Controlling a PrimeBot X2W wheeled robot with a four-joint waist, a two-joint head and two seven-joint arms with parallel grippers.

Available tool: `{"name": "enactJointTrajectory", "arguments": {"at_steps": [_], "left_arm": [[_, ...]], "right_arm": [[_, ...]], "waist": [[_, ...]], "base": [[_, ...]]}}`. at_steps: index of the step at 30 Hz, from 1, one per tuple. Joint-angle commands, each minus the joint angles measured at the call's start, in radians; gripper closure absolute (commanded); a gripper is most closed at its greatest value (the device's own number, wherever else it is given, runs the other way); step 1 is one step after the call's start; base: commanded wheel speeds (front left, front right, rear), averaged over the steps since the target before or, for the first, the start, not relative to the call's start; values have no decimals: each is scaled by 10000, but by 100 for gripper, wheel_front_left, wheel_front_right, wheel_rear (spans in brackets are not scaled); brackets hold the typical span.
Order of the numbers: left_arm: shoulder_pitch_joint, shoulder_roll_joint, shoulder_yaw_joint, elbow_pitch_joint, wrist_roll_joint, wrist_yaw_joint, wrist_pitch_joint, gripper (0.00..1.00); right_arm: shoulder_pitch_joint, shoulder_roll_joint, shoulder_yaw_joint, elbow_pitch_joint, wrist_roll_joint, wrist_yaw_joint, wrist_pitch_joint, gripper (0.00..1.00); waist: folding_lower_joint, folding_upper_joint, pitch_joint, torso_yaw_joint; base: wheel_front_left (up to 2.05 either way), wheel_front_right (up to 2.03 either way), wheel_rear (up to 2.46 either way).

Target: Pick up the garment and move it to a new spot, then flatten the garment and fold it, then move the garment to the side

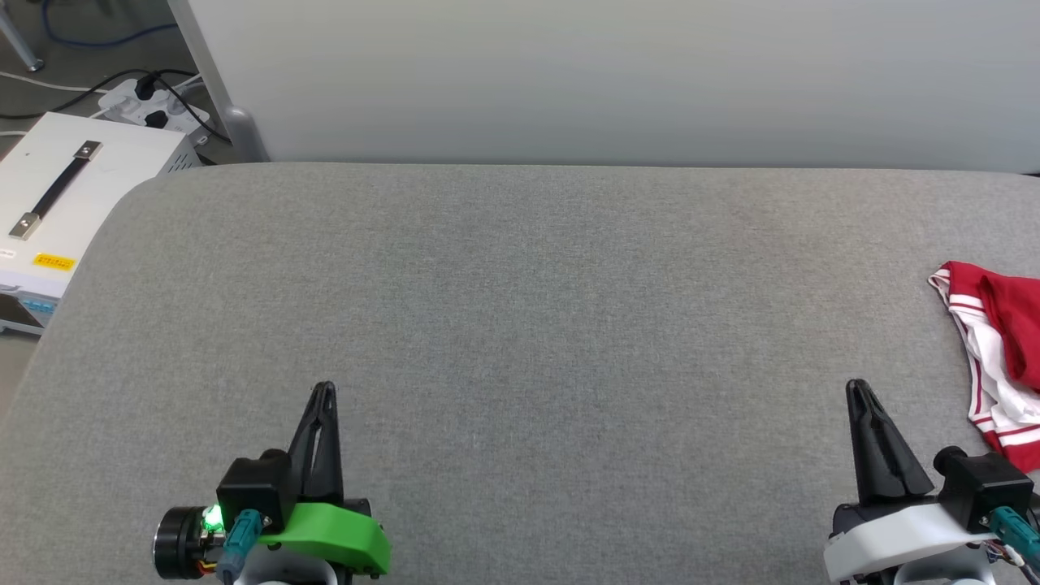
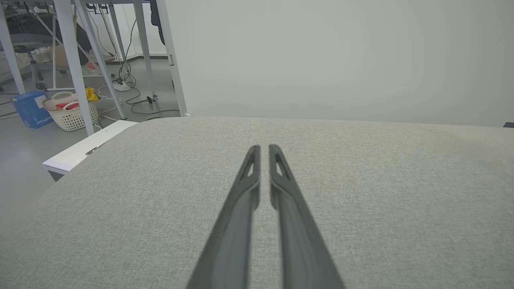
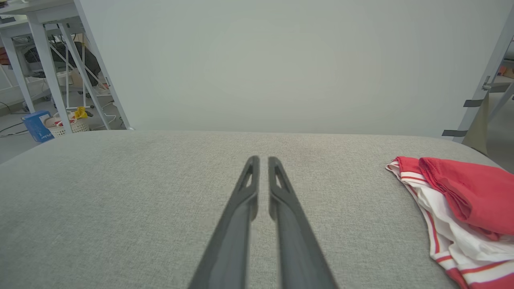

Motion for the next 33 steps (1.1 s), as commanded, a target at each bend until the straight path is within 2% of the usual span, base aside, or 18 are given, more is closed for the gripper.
{"name": "enactJointTrajectory", "arguments": {"at_steps": [1, 33], "left_arm": [[-2, -1, 14, -22, 19, 3, 46, 100], [-31, -17, 155, -337, 285, 42, 731, 100]], "right_arm": [[-11, 5, 4, -13, -27, 0, 33, 100], [-174, 80, 58, -167, -415, -2, 724, 100]], "waist": [[1, 0, -5, -4], [1, 0, -100, -92]], "base": [[0, 0, 0], [0, 0, 0]]}}
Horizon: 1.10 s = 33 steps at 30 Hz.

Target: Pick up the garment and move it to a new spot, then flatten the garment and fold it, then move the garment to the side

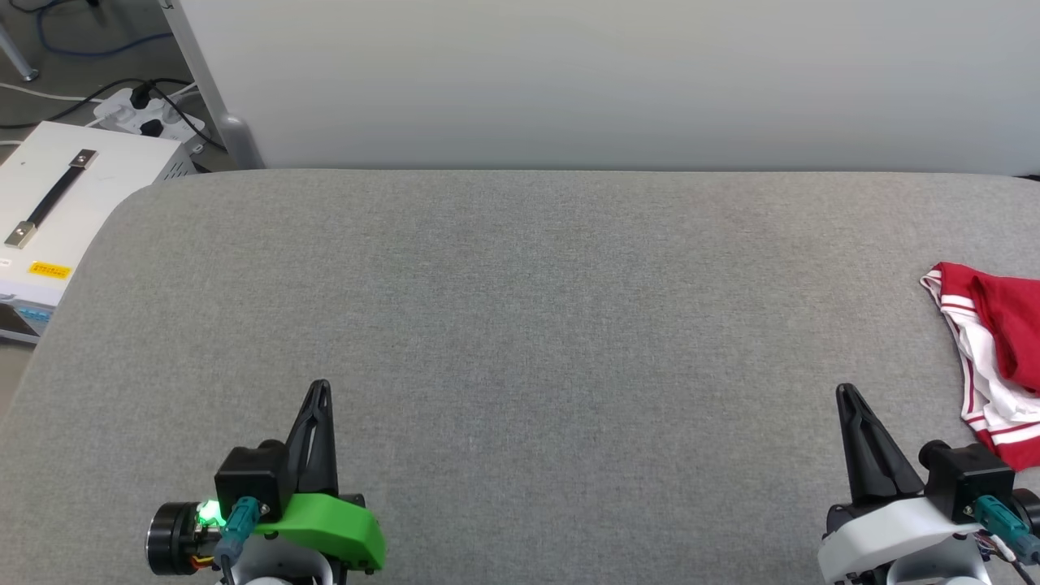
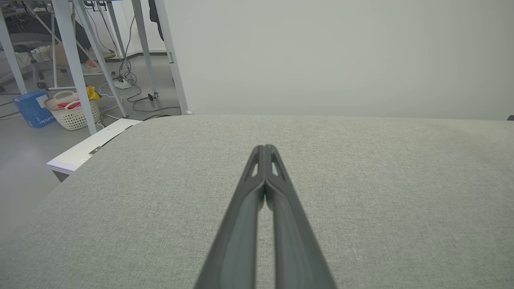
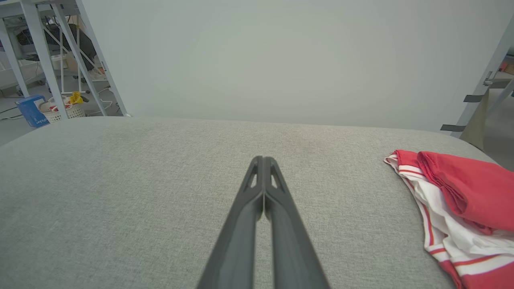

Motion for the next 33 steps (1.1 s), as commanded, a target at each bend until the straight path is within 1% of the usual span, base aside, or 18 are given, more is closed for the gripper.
{"name": "enactJointTrajectory", "arguments": {"at_steps": [1, 33], "left_arm": [[-28, -18, 28, -50, 100, 29, 51, 100], [-57, -34, 170, -366, 367, 68, 739, 100]], "right_arm": [[-155, 23, 29, -95, -110, -2, 67, 100], [-319, 98, 84, -250, -500, -4, 762, 100]], "waist": [[0, 0, -4, -3], [0, 0, -100, -92]], "base": [[0, 0, 0], [0, 0, 0]]}}
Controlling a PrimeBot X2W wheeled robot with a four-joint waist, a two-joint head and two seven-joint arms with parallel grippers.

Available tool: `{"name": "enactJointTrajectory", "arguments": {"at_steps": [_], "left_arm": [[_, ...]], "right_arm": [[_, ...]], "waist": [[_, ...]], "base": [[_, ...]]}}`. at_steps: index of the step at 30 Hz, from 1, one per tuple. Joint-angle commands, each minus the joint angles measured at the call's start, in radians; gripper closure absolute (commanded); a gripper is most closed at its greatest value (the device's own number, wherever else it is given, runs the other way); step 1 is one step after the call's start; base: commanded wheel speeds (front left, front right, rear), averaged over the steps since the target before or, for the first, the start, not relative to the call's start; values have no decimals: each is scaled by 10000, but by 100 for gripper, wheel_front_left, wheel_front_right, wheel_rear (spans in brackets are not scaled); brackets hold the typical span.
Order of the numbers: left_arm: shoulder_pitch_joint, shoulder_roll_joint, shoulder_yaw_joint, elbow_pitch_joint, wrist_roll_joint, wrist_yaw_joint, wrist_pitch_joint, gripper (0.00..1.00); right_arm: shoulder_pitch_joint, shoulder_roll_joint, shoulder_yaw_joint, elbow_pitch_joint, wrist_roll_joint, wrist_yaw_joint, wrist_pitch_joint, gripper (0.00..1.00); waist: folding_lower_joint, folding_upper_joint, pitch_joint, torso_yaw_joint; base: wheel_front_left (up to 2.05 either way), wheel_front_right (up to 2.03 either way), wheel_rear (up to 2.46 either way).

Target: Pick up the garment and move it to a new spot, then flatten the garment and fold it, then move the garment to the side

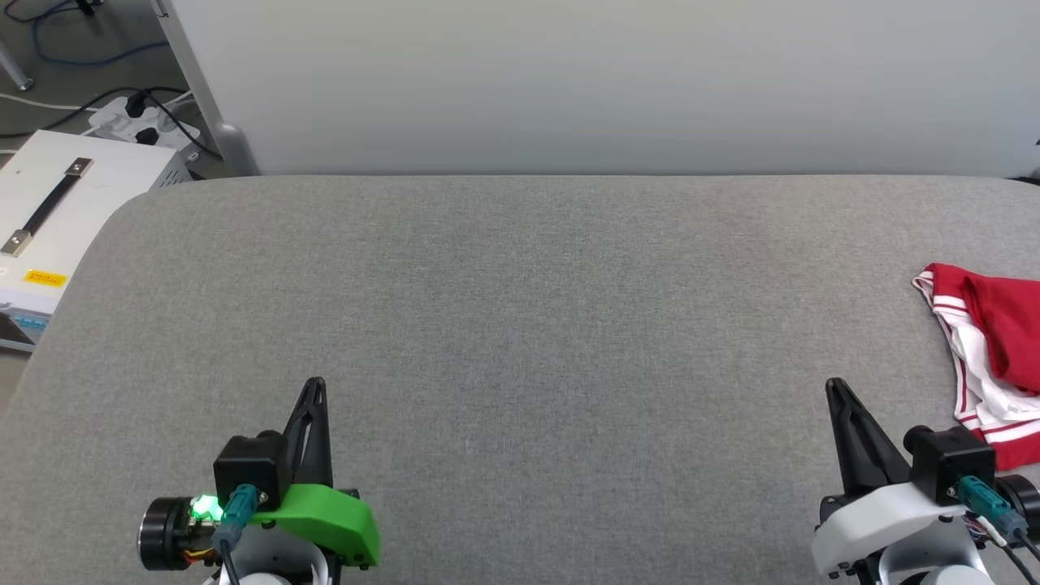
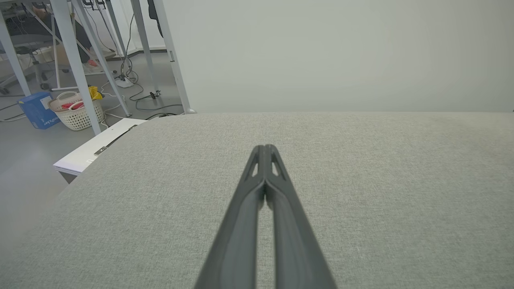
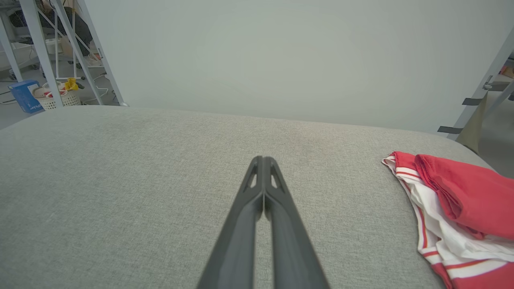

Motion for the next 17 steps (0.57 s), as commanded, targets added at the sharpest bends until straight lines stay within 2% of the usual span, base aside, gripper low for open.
{"name": "enactJointTrajectory", "arguments": {"at_steps": [1, 17], "left_arm": [[-53, -35, 40, -52, 85, 58, 47, 100], [-66, -42, 106, -199, 209, 76, 368, 100]], "right_arm": [[-156, 39, 20, -89, -115, -4, 53, 100], [-232, 74, 45, -162, -296, -5, 376, 100]], "waist": [[1, 0, -4, -4], [1, 0, -49, -45]], "base": [[0, 0, 0], [0, 0, 0]]}}
